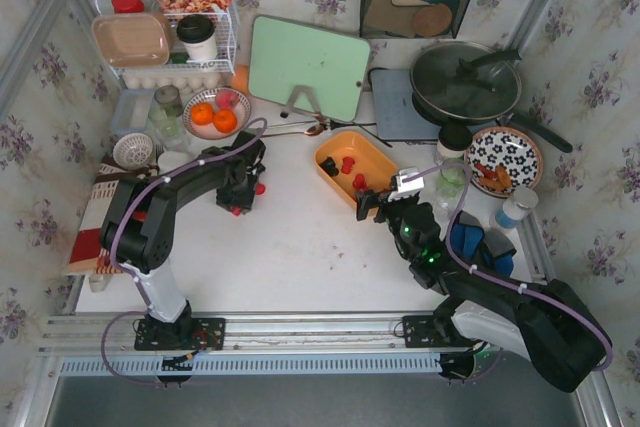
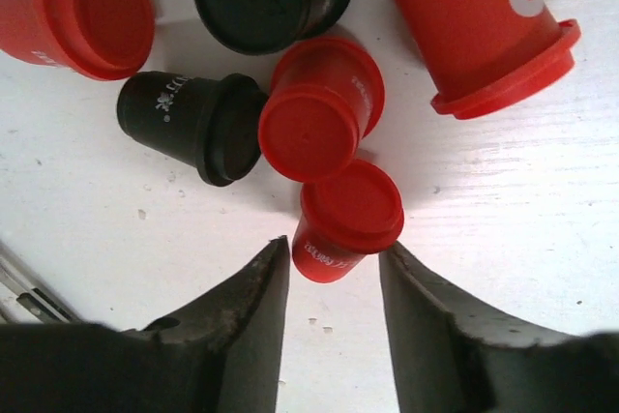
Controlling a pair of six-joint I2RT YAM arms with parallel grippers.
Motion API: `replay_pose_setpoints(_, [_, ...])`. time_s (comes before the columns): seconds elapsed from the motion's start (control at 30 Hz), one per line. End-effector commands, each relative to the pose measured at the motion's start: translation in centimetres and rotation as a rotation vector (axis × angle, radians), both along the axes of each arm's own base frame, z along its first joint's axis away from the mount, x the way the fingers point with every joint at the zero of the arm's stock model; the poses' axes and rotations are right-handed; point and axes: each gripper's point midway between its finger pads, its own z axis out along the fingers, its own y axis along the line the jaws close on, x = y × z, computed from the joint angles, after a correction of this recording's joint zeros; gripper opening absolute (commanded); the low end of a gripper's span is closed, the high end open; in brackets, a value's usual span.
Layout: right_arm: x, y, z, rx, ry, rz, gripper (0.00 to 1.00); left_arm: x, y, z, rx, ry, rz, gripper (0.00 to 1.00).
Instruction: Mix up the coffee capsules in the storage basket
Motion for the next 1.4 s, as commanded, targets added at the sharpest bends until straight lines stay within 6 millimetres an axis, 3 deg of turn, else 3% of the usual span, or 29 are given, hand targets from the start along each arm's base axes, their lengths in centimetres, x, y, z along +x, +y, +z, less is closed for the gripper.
replay_pose_setpoints(0.0, [0.2, 0.2, 0.6, 0.011, -0.013, 0.004, 1.00, 0.3, 0.6, 0.3, 0.049, -0.016, 0.003, 0.41])
replay_pose_setpoints(0.07, [0.1, 0.2, 0.4, 0.008, -0.009, 0.004, 1.00, 0.4, 0.3, 0.4, 0.044, -0.022, -0.005, 0.34])
replay_pose_setpoints(0.3, [0.2, 0.3, 0.5, 0.007, -0.008, 0.006, 1.00, 0.6, -0.9, 1.7, 0.032, -0.061, -0.027, 0.27])
replay_pose_setpoints(0.47, [0.2, 0.3, 0.4, 0.006, -0.006, 0.003, 1.00, 0.9, -3.1, 4.6, -0.009, -0.140, -0.049, 0.25])
replay_pose_setpoints(0.6, [0.2, 0.0, 0.5, 0.008, -0.006, -0.011, 1.00, 1.8, -7.0, 7.7, -0.096, -0.262, -0.117, 0.24])
replay_pose_setpoints(0.87, [0.4, -1.9, 0.8, 0.020, -0.011, -0.112, 1.00, 5.6, -17.1, 13.4, -0.341, -0.495, -0.282, 0.24])
replay_pose_setpoints(0.93, [0.3, -2.4, 0.9, 0.027, -0.017, -0.133, 1.00, 6.6, -19.2, 13.4, -0.375, -0.501, -0.291, 0.25])
replay_pose_setpoints(1.17, [0.2, -2.9, 1.3, 0.043, -0.032, -0.154, 1.00, 9.0, -25.0, 10.6, -0.396, -0.472, -0.320, 0.26])
replay_pose_setpoints(1.37, [0.2, -2.7, 1.3, 0.045, -0.033, -0.148, 1.00, 9.8, -26.9, 7.9, -0.383, -0.443, -0.299, 0.29])
